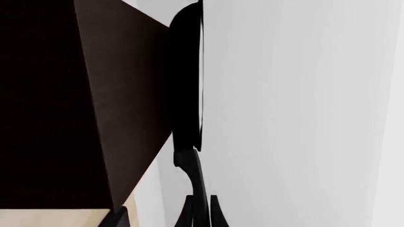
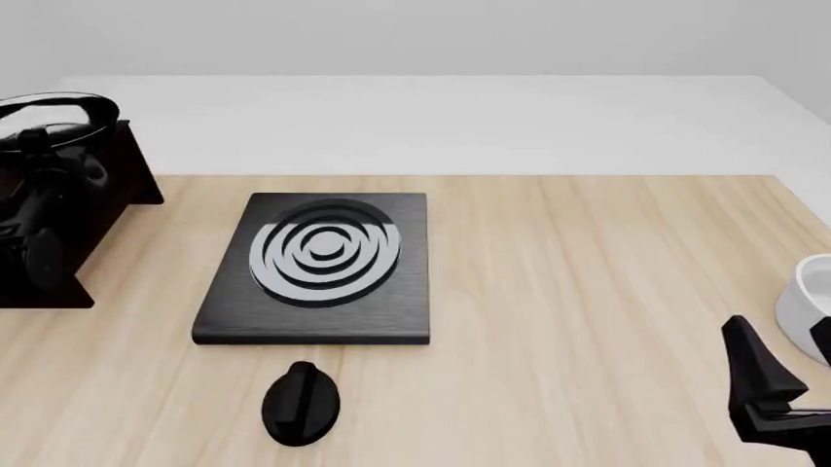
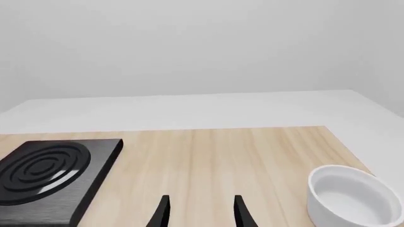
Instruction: Put the frying pan on top of the cabinet.
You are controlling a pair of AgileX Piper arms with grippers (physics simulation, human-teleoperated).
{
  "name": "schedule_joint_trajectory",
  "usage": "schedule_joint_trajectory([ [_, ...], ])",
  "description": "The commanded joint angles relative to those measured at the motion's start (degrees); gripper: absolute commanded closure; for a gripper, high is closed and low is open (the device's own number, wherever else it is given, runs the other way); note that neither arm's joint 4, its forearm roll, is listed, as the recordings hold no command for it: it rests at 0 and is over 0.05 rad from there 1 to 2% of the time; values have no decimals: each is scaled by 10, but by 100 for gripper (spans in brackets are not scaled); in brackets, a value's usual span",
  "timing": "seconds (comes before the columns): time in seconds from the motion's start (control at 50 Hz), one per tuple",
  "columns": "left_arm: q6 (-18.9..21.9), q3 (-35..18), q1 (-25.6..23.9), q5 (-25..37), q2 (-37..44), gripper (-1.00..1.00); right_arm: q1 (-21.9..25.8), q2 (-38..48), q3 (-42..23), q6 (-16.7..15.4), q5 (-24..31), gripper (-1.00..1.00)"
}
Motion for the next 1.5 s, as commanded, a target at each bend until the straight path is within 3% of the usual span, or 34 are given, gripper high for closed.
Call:
schedule_joint_trajectory([
  [0.02,1,-4,7,-15,4,100,1,1,2,-1,-2,-100],
  [0.52,5,11,10,-30,-4,100,2,-3,-4,-4,7,-100],
  [0.54,13,9,10,-29,-10,-100,2,-3,-4,-4,8,-100],
  [1.1,25,27,21,-28,-31,-100,3,0,0,-8,2,-100],
  [1.5,45,99,36,-40,-84,-100,5,1,1,-11,-1,-100],
])
